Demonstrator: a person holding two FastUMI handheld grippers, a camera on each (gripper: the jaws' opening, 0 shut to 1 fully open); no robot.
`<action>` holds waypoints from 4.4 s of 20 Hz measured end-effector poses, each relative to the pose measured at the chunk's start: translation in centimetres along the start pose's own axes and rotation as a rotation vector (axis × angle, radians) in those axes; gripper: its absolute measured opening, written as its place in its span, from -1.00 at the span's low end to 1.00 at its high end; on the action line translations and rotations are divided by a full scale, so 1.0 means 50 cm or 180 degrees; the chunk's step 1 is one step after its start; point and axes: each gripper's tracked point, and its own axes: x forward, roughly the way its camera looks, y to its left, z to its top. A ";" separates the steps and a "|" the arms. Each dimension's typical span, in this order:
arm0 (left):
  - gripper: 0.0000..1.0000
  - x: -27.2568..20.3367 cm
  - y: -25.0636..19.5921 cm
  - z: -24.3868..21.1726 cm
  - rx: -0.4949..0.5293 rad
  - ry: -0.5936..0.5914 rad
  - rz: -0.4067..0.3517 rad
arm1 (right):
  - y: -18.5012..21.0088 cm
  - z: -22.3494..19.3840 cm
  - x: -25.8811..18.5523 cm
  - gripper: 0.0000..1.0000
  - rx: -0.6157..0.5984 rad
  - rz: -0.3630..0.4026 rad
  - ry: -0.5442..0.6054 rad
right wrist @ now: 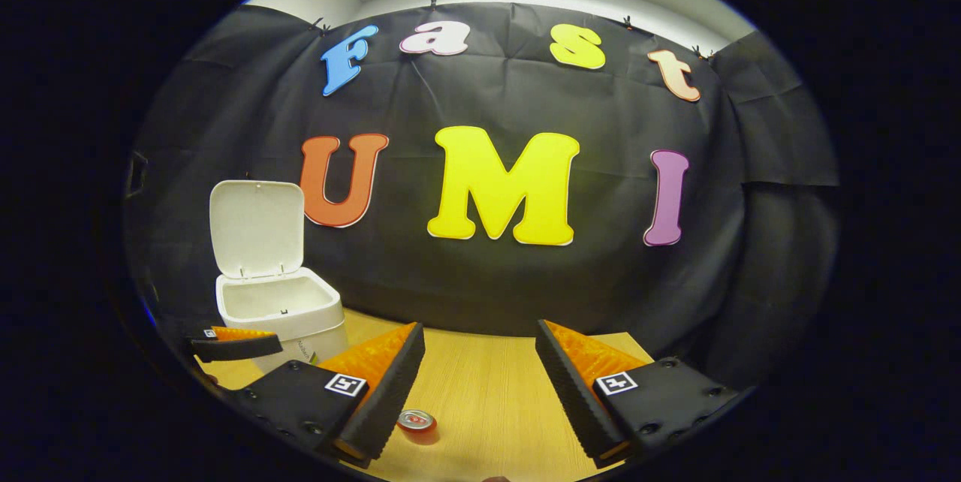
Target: Press the lid of the desktop garbage bin to open it, pick up the crumpled paper on the desktop and throw it into the bin, then pick up the pop can on the desktop and drop it into the bin, and finally close the garbage bin lid.
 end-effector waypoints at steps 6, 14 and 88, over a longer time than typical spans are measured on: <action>0.99 0.068 -0.064 -0.093 0.0012 0.0075 -0.0168 | -0.033 -0.058 -0.036 0.89 0.0025 -0.0197 0.0010; 0.99 0.136 -0.113 -0.206 -0.0012 0.0251 -0.0301 | -0.061 -0.109 -0.076 0.90 -0.0061 -0.0312 0.0161; 0.84 0.023 0.355 0.224 0.0006 -0.0777 0.1638 | -0.122 -0.145 -0.062 0.90 0.0363 -0.0348 0.0286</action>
